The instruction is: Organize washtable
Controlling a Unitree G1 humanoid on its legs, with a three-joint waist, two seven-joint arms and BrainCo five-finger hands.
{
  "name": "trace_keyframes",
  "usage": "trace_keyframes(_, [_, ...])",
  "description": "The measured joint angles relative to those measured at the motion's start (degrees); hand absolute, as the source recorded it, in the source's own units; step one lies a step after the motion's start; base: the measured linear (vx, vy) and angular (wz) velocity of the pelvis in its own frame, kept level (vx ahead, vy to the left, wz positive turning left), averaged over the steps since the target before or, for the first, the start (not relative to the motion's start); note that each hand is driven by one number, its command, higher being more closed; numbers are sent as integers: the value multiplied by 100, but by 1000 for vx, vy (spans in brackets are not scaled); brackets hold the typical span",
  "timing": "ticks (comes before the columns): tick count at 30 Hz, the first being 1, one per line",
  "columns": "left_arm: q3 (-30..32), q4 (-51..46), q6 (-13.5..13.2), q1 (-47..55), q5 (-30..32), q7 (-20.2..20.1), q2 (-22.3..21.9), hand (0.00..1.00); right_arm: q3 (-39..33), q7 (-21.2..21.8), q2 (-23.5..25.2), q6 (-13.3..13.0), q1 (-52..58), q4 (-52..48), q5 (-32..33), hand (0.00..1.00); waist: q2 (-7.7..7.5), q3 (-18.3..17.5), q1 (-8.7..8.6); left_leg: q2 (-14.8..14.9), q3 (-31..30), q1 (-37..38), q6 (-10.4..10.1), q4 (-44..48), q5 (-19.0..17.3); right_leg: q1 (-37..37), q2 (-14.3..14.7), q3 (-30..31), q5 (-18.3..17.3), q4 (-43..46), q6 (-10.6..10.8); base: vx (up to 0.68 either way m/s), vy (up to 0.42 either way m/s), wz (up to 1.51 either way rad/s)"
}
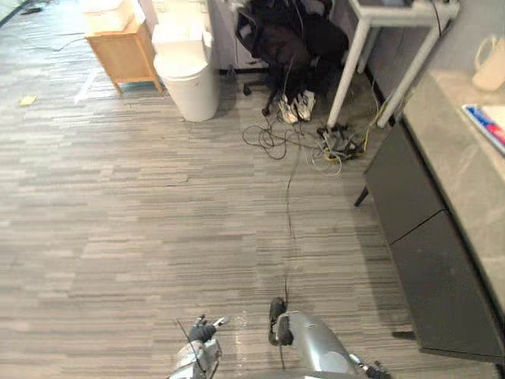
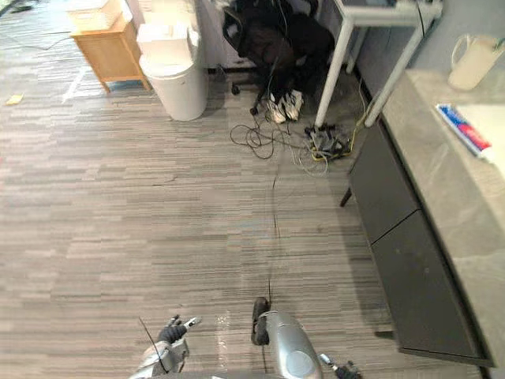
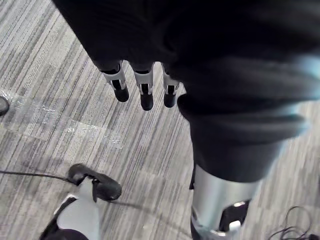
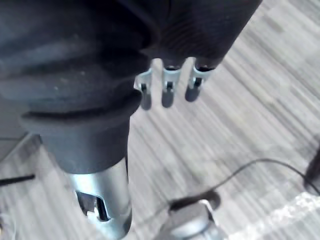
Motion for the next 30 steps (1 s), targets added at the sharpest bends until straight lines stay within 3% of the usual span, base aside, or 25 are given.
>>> trace_keyframes(1, [93, -1, 0, 3, -1, -49, 14, 0, 6, 2, 20, -1, 28, -65, -1, 0, 3, 0, 15, 216, -149, -167, -119, 661, 245, 196, 123, 40, -15, -135, 5, 334, -129, -47])
trace_keyframes(3, [415, -130, 2, 47, -18, -145, -4, 0, 98, -16, 233, -18, 21, -477, 52, 0, -136, -17, 111, 700, -756, -1358, -246, 3399, 402, 868, 537, 576, 27, -897, -38, 334, -157, -80])
trace_keyframes(5, [1024, -416, -26, 208, -35, -140, -90, 0, 271, -10, 306, -71, -68, -625, 261, 0, -207, 4, 274, 833, -999, -1948, -219, 4564, 381, 1599, 783, 1198, 52, -1327, -35, 281, -128, -143])
trace_keyframes(6, [1153, -463, -35, 284, -57, -137, -97, 0, 312, -8, 336, -74, -108, -622, 315, 0, -238, 6, 316, 855, -1081, -2153, -184, 4691, 366, 1766, 842, 1386, 64, -1442, -9, 200, -41, -157])
trace_keyframes(7, [1264, -534, -64, 414, -132, -129, -95, 0, 420, -19, 362, -90, -177, -627, 403, 0, -204, -42, 359, 928, -1233, -2620, 30, 4831, 252, 2055, 992, 1811, 117, -1731, 78, 154, 0, -128])
trace_keyframes(8, [1311, -546, -77, 461, -166, -121, -81, 0, 424, -13, 352, -94, -213, -631, 466, 0, -189, -50, 370, 960, -1314, -2848, 172, 4810, 169, 2189, 1041, 2033, 145, -1859, 116, 202, 31, -181])
trace_keyframes(10, [1415, -517, -79, 659, -322, -97, 9, 0, 652, -24, 384, -120, -319, -682, 633, 0, -259, -56, 562, 965, -1648, -3583, 591, 4194, -128, 2537, 1088, 3089, 250, -2158, 260, 230, 76, -218])
trace_keyframes(11, [1419, -557, -109, 708, -390, -92, 17, 0, 717, -26, 396, -122, -320, -758, 677, 0, -273, -56, 616, 961, -1777, -3707, 648, 3874, -196, 2605, 1075, 3329, 263, -2186, 288, 302, 138, -227])
trace_keyframes(15, [1311, -559, -196, 772, -468, -87, 87, 0, 1060, -29, 421, -291, -431, -871, 751, 0, -404, -95, 702, 592, -3165, -3810, 503, 1114, -187, 2940, 831, 5011, 75, -2100, 648, 444, 306, -211])
trace_keyframes(16, [1130, -542, -208, 755, -492, -86, 136, 0, 1060, -30, 428, -325, -400, -870, 785, 0, -419, -132, 679, 550, -3416, -3782, 264, 416, -34, 2976, 715, 5342, -26, -2080, 828, 525, 439, -191])
trace_keyframes(17, [1035, -516, -212, 739, -511, -85, 137, 0, 1058, -30, 411, -330, -361, -864, 800, 0, -416, -176, 649, 526, -3509, -3761, 160, 126, 59, 2980, 658, 5504, -92, -2069, 944, 435, 442, -183])
trace_keyframes(18, [898, -416, -208, 729, -541, -89, 215, 0, 1042, -30, 381, -352, -282, -735, 843, 0, -384, -322, 669, 513, -3503, -3696, -219, 60, 432, 2976, 511, 5891, -206, -2015, 1145, 431, 470, -168])
trace_keyframes(19, [874, -285, -209, 668, -557, -79, 413, 0, 1013, -23, 443, -344, -236, -441, 869, 0, -551, -506, 637, 480, -3028, -3673, -36, 211, 214, 2739, 275, 6118, -95, -1891, 1415, 428, 475, -172])
trace_keyframes(21, [793, -74, -204, 511, -571, -87, 559, 0, 751, -7, 512, -266, -216, -150, 881, 0, -646, -659, 598, 574, -2298, -3487, 160, 404, -27, 2330, 111, 6259, 399, -1452, 1687, 382, 493, -171])
trace_keyframes(23, [641, 141, -133, 450, -569, -78, 652, 0, 488, -59, 466, -258, -228, 25, 890, 0, -657, -667, 598, 594, -1582, -2874, 276, 222, -95, 2035, 78, 6280, 787, -807, 1688, 329, 514, -204])
trace_keyframes(24, [434, 158, -112, 524, -568, -86, 738, 0, 389, -133, 378, -234, -220, 138, 893, 0, -545, -616, 494, 571, -1169, -2172, 298, -111, -101, 1637, 110, 6104, 1370, 203, 1860, 187, 324, -185])
trace_keyframes(25, [401, 158, -112, 511, -565, -85, 740, 0, 381, -141, 367, -229, -211, 139, 895, 0, -512, -604, 462, 571, -1118, -2048, 312, -190, -106, 1477, 111, 6039, 1339, 423, 1881, 162, 356, -161])
trace_keyframes(27, [83, 158, -93, 395, -292, -96, 970, 0, 258, -147, 305, -179, -114, 197, 943, 0, -437, -605, 284, 424, -671, -1547, 449, -505, -184, 587, -75, 4964, 843, 1655, 1667, 63, 280, -92])
trace_keyframes(30, [-43, -23, -171, 274, -189, -81, 968, 0, 131, -167, 246, -108, -20, 420, 916, 0, -424, -605, 175, 152, -542, -1281, 566, -867, -239, 118, -493, 3321, 585, 1510, 1350, 135, 119, -18])
